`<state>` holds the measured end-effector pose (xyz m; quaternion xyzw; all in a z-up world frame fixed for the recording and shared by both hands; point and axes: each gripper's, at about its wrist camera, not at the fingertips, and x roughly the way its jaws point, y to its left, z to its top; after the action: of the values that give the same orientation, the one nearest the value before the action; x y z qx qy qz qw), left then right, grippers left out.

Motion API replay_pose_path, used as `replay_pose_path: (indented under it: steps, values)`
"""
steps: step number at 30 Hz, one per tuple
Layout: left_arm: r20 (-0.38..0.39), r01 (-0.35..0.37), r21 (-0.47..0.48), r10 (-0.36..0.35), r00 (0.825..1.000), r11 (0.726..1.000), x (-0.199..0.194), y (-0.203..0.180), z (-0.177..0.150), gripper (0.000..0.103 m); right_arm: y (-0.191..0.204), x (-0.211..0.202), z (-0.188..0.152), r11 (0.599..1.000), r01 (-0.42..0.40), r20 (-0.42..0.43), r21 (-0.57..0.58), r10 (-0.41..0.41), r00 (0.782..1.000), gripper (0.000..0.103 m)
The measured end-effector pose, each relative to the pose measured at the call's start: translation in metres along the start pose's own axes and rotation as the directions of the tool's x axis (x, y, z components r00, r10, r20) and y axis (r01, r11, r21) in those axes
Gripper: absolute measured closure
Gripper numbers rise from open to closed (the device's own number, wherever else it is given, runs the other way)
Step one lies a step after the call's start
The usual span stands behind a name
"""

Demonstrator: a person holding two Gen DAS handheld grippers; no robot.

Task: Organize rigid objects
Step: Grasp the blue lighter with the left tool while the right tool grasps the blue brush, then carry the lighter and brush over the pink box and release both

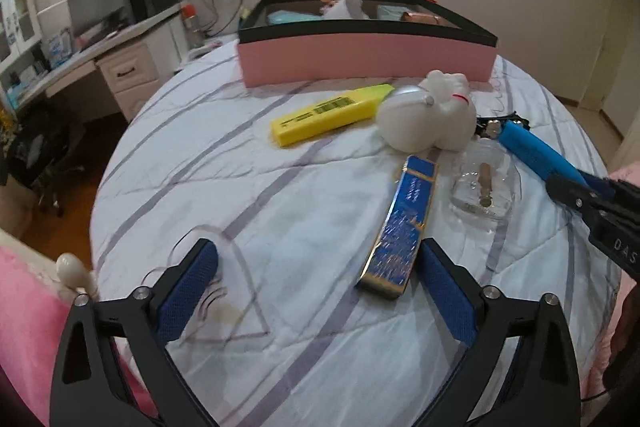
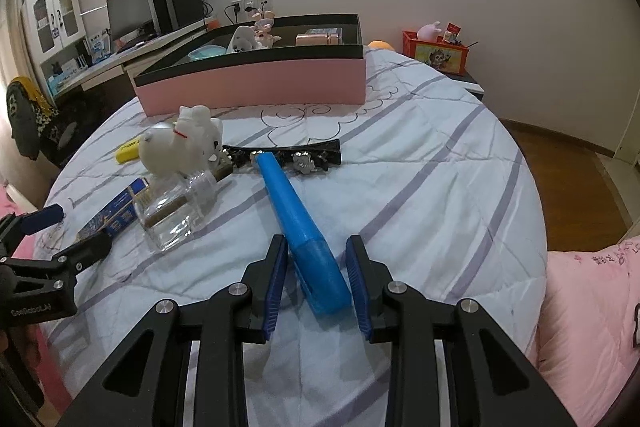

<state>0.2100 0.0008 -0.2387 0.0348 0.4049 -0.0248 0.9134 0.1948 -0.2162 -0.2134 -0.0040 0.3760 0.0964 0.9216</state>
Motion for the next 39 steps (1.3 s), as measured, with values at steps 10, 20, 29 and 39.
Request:
replay_pose_path:
  steps: [10, 20, 29, 39]
  values:
    - [0.018, 0.128, 0.097, -0.13, 0.991, 0.987, 0.009, -0.022, 0.015, 0.067, 0.007, 0.014, 0.014, 0.998, 0.014, -0.001, -0.065, -0.014, 1.0, 0.058]
    - [0.047, 0.151, 0.065, -0.154, 0.987, 0.986, -0.001, -0.016, 0.01, 0.083, 0.016, 0.023, 0.023, 0.993, -0.024, -0.034, -0.119, 0.02, 0.999, 0.083]
    - [0.074, 0.119, 0.055, -0.123, 0.99, 0.991, -0.015, -0.01, 0.01, 0.083, 0.029, -0.006, 0.016, 0.994, -0.083, 0.042, -0.07, 0.086, 0.995, 0.087]
    - [0.251, 0.079, -0.003, -0.076, 0.965, 0.997, -0.061, -0.001, 0.023, 0.083, 0.044, -0.054, 0.03, 0.996, -0.065, 0.178, -0.061, 0.075, 0.981, 0.087]
